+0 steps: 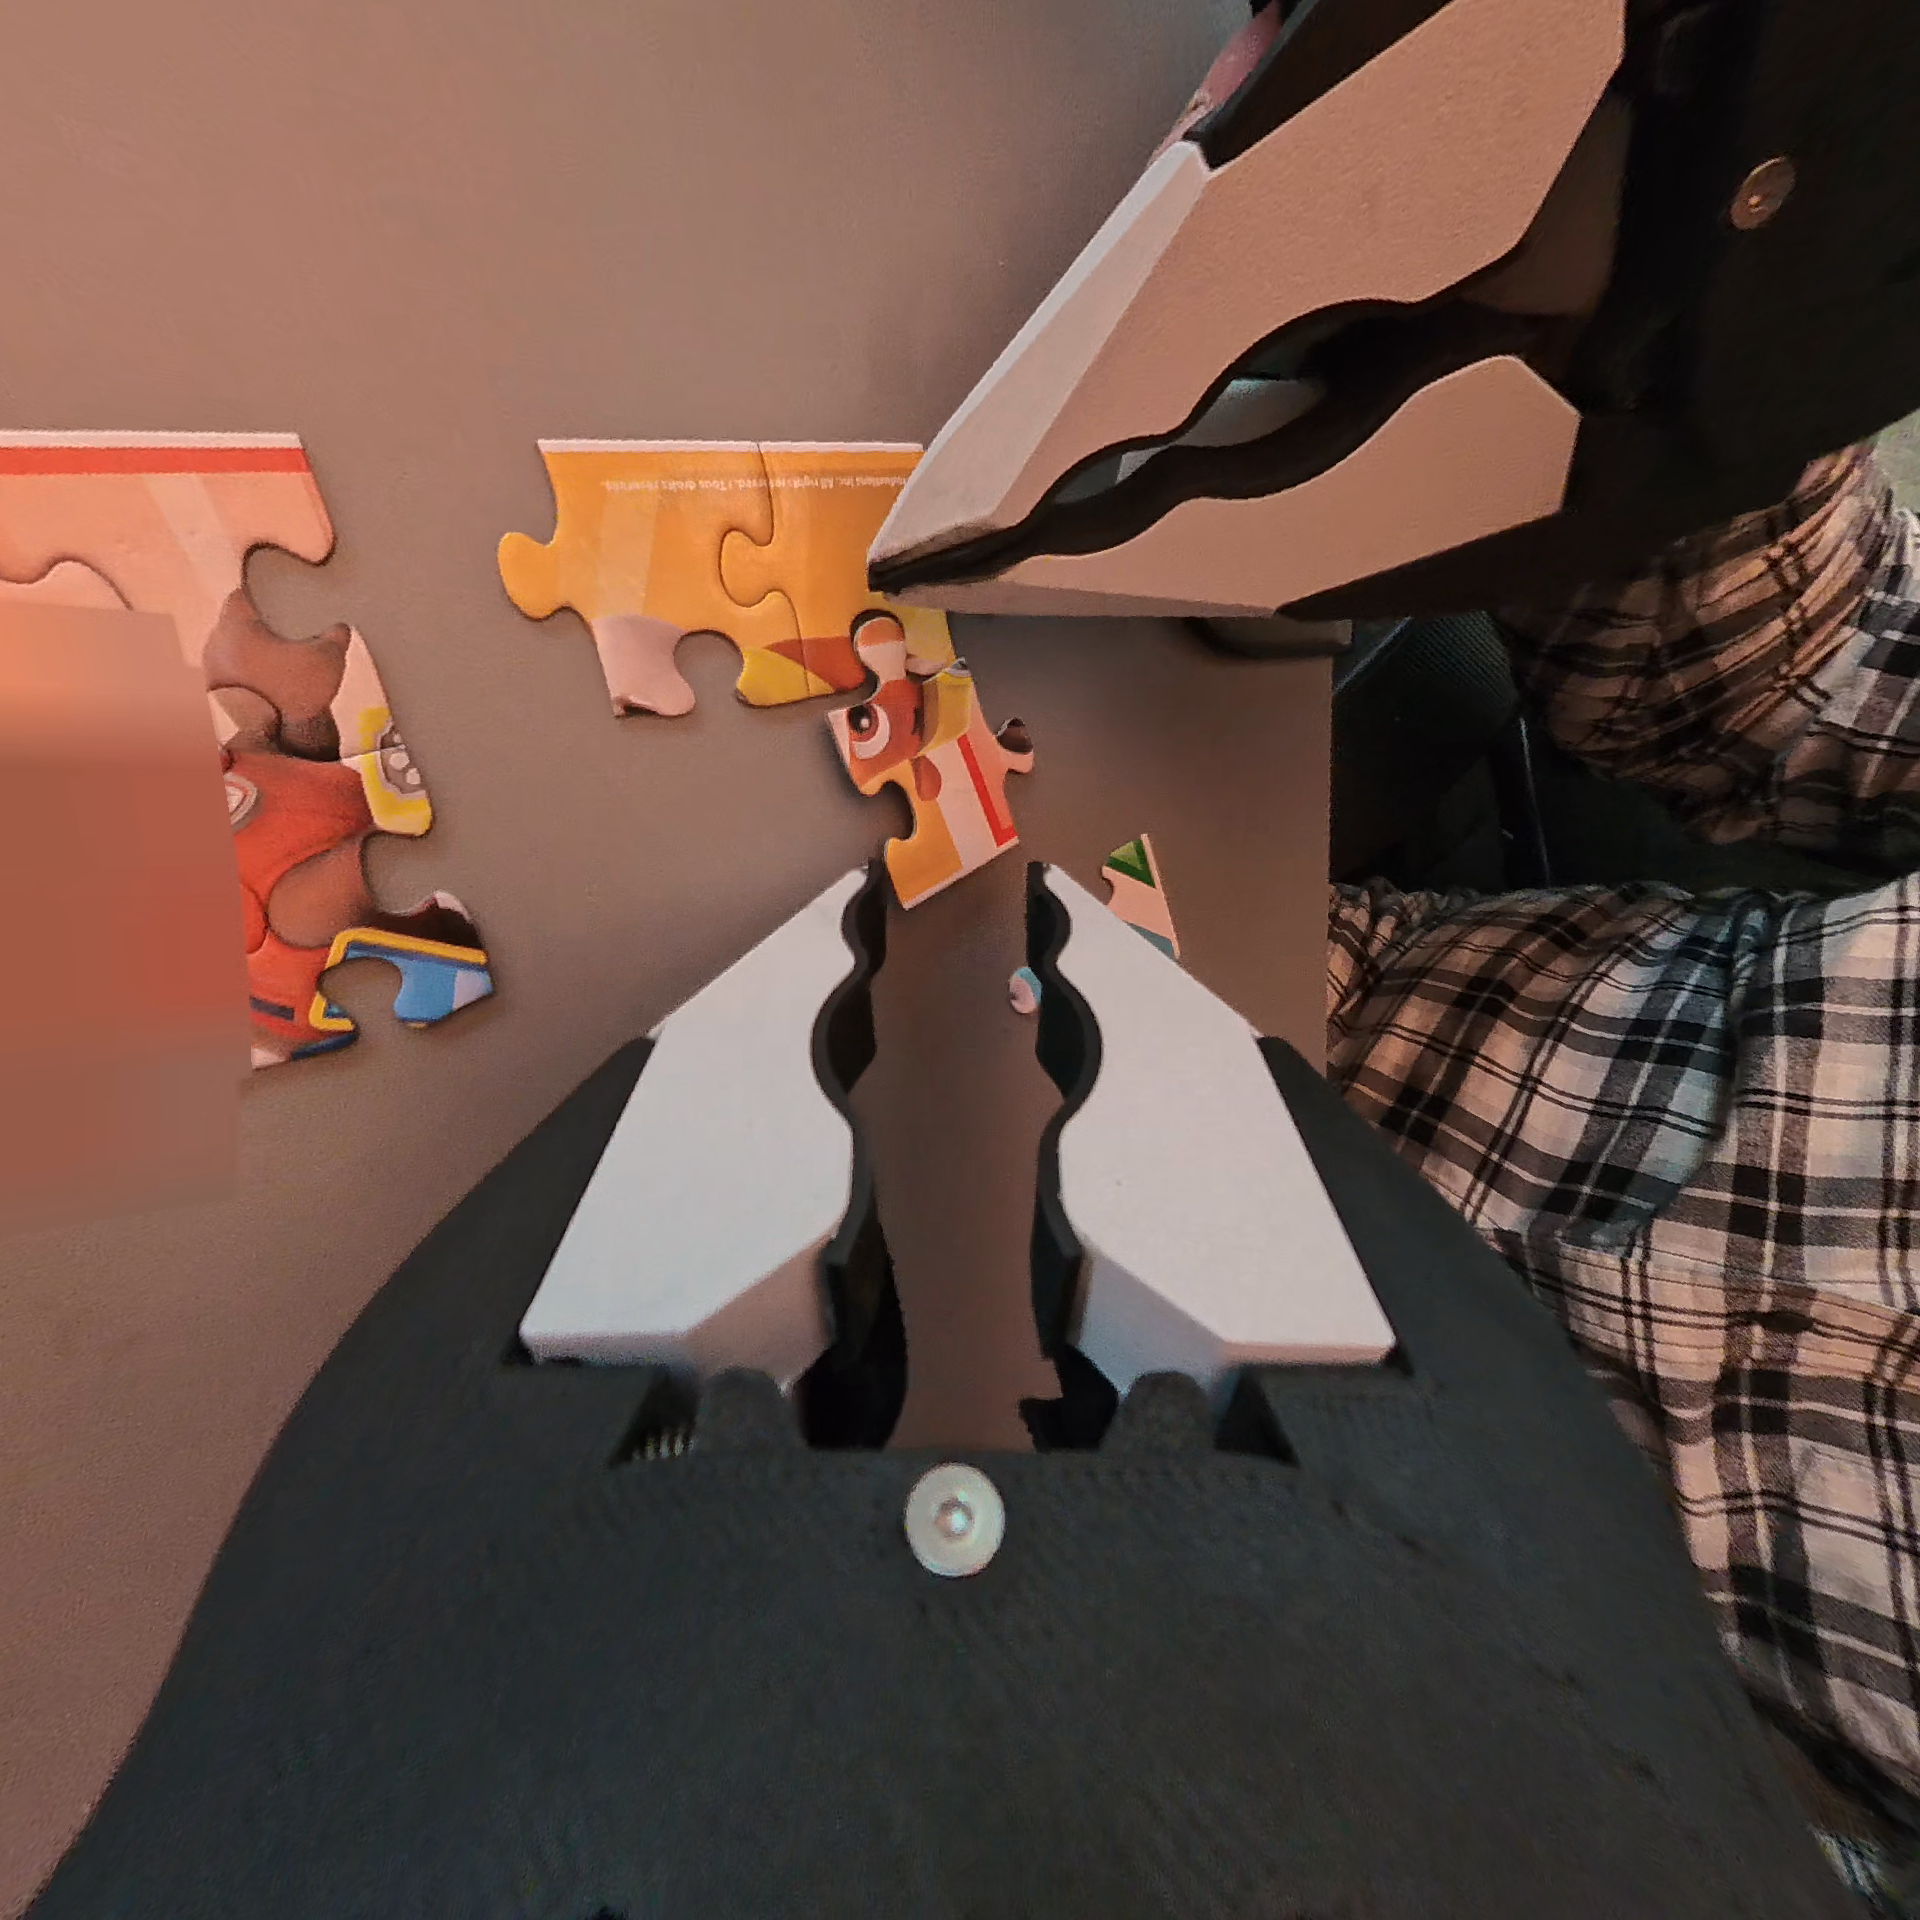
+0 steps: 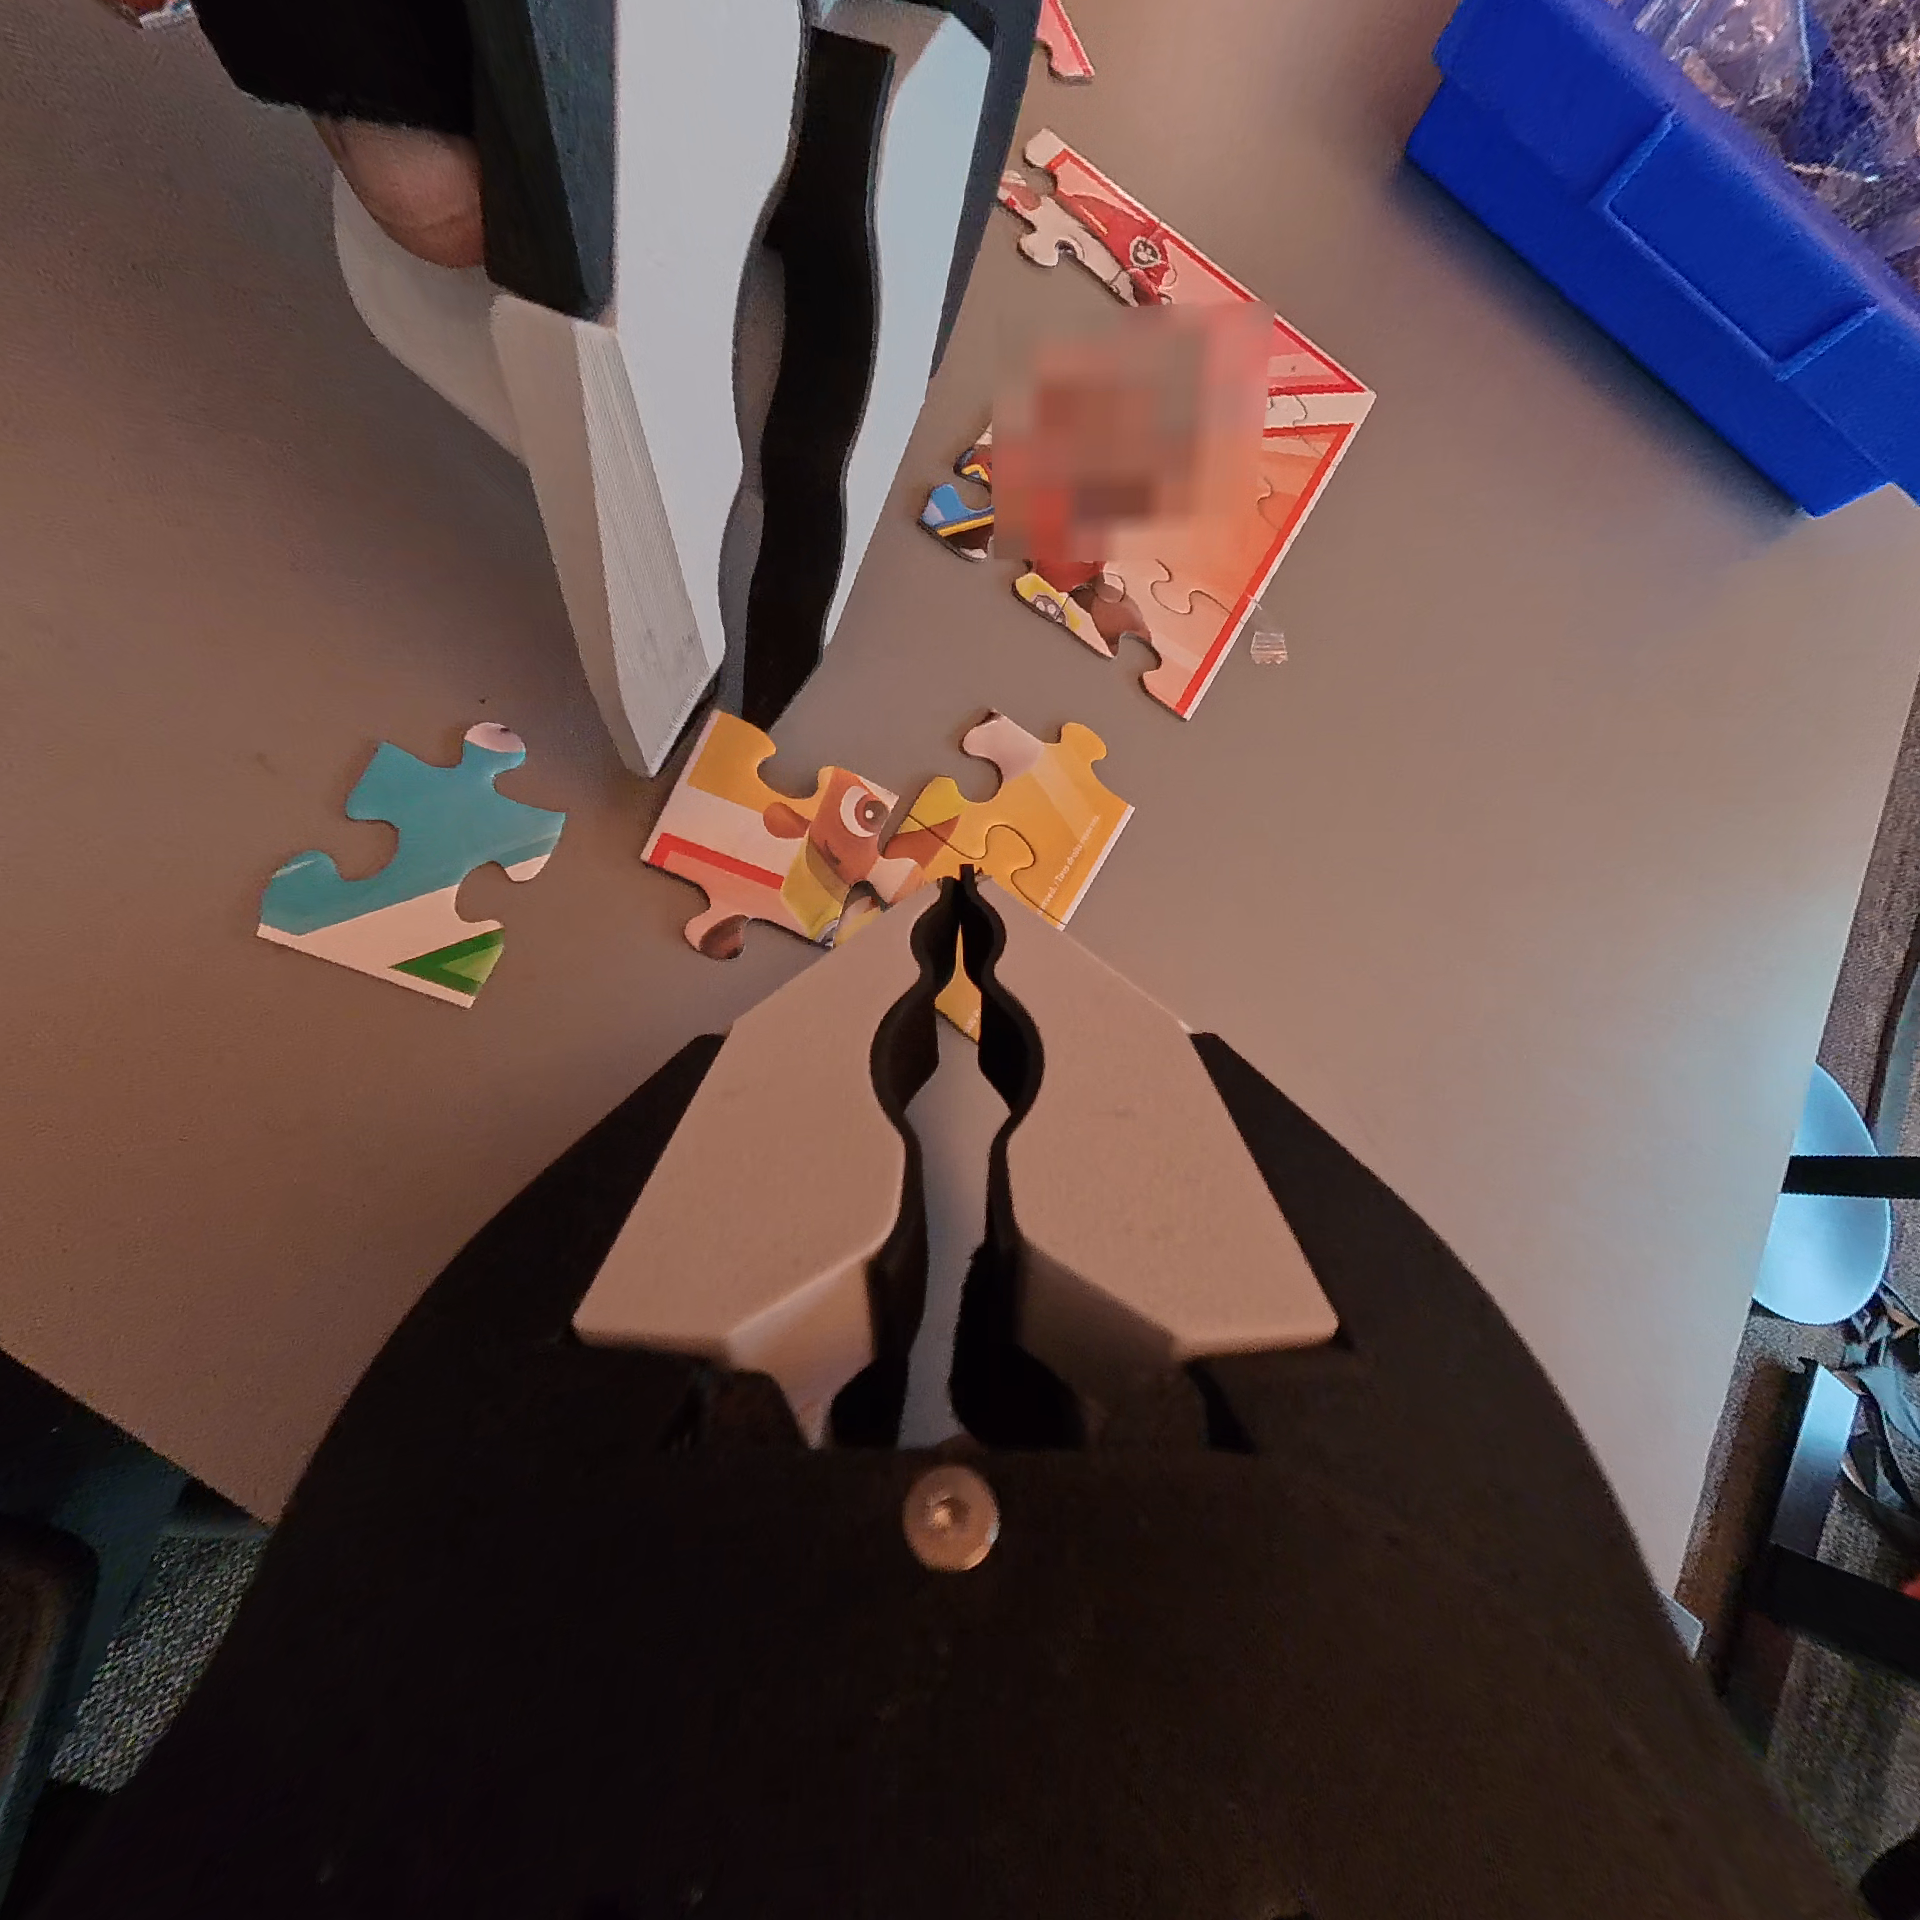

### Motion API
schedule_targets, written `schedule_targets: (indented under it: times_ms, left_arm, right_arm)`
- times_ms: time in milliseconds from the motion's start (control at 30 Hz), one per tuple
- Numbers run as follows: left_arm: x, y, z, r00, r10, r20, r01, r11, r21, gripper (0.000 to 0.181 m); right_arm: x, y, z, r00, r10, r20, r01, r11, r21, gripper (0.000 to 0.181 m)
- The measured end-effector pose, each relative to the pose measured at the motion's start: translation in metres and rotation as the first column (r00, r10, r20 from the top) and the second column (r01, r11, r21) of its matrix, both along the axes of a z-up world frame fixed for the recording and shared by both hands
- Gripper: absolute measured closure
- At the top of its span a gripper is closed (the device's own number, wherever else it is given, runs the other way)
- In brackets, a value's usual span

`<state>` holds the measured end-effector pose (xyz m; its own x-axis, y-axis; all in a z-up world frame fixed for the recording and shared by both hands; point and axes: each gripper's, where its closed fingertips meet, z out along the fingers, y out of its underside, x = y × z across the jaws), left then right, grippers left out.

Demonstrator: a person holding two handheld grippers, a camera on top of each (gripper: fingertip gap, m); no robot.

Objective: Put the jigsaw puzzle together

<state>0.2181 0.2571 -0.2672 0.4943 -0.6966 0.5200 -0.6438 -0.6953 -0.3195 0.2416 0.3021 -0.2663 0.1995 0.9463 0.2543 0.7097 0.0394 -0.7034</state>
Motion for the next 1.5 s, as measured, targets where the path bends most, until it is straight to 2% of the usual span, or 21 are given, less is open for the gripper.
schedule_targets:
  times_ms: [233, 367, 467, 633, 1000, 1333, 1500]
  left_arm:
    - [-0.009, 0.002, 0.003, 0.997, 0.044, -0.064, -0.032, 0.985, 0.169, 0.158]
    - [-0.007, 0.011, -0.007, 0.991, 0.034, -0.132, 0.004, 0.961, 0.276, 0.165]
    - [-0.002, 0.013, -0.010, 0.986, 0.003, -0.165, 0.050, 0.947, 0.316, 0.168]
    - [0.004, 0.018, -0.007, 0.983, -0.020, -0.180, 0.081, 0.938, 0.337, 0.168]
    - [0.008, 0.027, -0.012, 0.972, -0.036, -0.232, 0.129, 0.907, 0.402, 0.179]
    - [0.003, 0.030, -0.010, 0.956, -0.020, -0.294, 0.167, 0.859, 0.485, 0.177]
    - [0.009, 0.019, -0.004, 0.966, -0.026, -0.257, 0.159, 0.845, 0.511, 0.169]
  right_arm:
    - [-0.003, -0.006, -0.002, 0.999, 0.039, 0.009, -0.039, 0.999, 0.002, 0.181]
    - [-0.002, -0.003, -0.008, 0.999, 0.012, 0.036, -0.012, 1.000, -0.009, 0.181]
    - [0.000, 0.001, -0.003, 1.000, -0.021, 0.013, 0.021, 1.000, -0.005, 0.181]
    - [0.007, 0.005, -0.008, 0.997, -0.059, 0.054, 0.060, 0.998, -0.023, 0.181]
    - [0.004, -0.002, -0.009, 0.999, -0.005, 0.039, 0.007, 0.999, -0.034, 0.181]
    - [0.004, -0.002, -0.009, 1.000, 0.001, 0.029, 0.000, 0.999, -0.033, 0.181]
    - [0.004, -0.002, -0.009, 1.000, 0.001, 0.025, 0.000, 0.999, -0.037, 0.181]
